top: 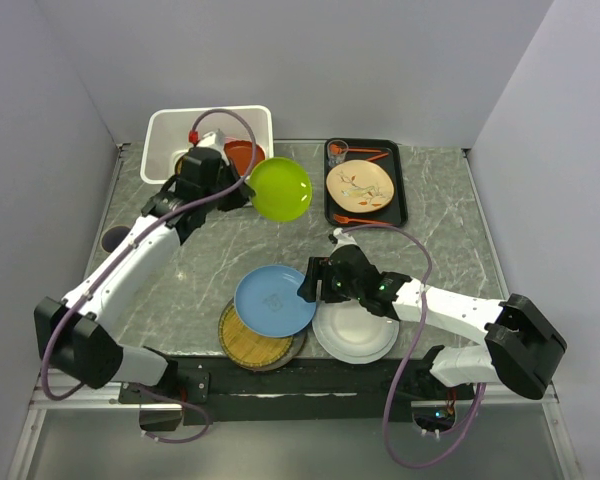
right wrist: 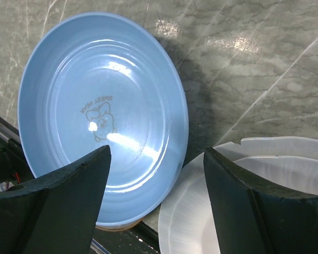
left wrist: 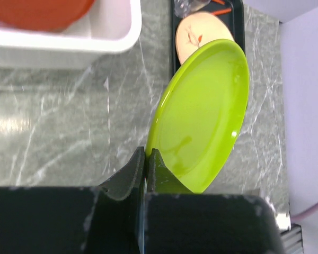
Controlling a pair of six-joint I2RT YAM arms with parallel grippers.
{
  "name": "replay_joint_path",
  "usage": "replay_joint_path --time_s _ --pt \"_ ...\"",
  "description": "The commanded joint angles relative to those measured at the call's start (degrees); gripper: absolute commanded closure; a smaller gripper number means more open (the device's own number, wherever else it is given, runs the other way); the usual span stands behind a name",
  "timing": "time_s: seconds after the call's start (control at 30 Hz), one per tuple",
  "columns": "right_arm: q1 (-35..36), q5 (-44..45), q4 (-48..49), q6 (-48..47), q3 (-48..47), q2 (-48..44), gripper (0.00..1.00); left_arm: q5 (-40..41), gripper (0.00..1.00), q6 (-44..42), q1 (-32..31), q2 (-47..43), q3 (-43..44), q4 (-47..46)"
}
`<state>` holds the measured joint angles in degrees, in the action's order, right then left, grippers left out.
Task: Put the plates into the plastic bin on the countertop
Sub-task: Place the plate in the plastic bin.
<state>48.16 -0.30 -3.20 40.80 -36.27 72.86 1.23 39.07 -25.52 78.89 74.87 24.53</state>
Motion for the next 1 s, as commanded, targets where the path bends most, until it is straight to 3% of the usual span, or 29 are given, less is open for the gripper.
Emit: replay_joint_path --time_s 0.0,0.43,0.97 --pt "0.09 -0.67 1.79 -0.98 -0.03 -0.7 0.21 -2.02 0.99 -2.51 1.87 3.19 7.82 -2.56" --pt "0.09 -0.67 1.88 -1.6 -0.82 0.0 0.21 -5.28 0.99 -1.28 6.0 10.05 12.31 -4.41" --pt "-0.44 -0.58 1.18 -2.56 -2.14 1.5 0.2 -8.44 0.99 2.41 15.41 16.38 19.08 -6.69"
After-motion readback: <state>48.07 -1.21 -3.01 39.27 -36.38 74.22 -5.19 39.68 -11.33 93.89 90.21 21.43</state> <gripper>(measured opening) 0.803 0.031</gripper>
